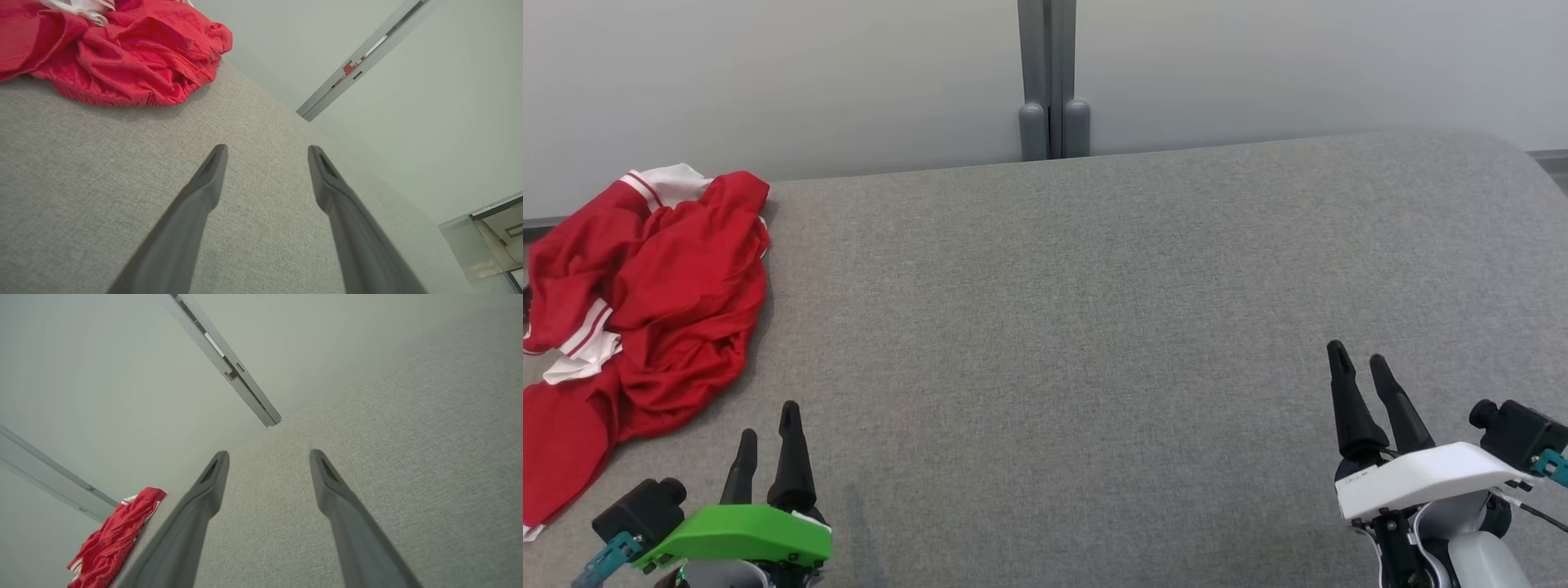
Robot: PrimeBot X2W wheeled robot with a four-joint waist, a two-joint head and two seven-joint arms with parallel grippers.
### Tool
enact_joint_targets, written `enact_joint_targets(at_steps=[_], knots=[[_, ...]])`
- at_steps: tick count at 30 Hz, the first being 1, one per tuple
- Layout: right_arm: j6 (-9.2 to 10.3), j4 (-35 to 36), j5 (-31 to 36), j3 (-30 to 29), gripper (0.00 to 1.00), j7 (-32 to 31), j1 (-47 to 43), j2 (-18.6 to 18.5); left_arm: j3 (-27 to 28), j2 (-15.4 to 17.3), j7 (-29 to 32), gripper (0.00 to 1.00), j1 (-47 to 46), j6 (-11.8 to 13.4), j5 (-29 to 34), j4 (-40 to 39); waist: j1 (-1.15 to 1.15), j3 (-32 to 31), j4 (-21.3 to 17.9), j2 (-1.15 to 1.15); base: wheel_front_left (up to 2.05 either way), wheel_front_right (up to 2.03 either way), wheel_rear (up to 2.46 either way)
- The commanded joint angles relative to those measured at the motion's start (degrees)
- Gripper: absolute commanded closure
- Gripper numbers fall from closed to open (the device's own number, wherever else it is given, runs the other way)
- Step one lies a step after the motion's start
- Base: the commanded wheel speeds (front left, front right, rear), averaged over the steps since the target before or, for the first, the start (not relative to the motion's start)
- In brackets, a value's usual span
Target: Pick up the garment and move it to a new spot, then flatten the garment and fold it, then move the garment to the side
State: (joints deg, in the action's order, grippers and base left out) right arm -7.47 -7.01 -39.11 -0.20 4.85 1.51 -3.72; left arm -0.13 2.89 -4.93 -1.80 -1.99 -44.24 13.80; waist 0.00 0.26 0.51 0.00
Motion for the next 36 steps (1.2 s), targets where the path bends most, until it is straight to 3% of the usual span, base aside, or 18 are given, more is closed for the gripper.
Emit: enact_joint_targets(at_steps=[1,20,36], knots=[[-0.02,1.08,2.31,0.16,0.0,0.71,0.27,-0.45,-0.16,0.66,-0.64,0.0,-0.2,0.24,2.34,-0.76,0.0,0.01,0.05,0.0,0.0,0.0,0.0],[-0.02,1.08,16.92,0.19,0.0,3.86,-0.75,0.1,-2.49,1.63,-3.79,0.0,0.84,2.21,16.51,-1.4,0.0,0.25,0.17,0.0,0.0,0.0,0.0],[-0.02,0.72,26.36,-0.17,0.0,6.08,-1.28,0.31,-2.86,2.34,-5.96,0.0,1.6,3.69,24.73,-0.48,0.0,0.19,0.31,0.0,0.0,0.0,0.0]])
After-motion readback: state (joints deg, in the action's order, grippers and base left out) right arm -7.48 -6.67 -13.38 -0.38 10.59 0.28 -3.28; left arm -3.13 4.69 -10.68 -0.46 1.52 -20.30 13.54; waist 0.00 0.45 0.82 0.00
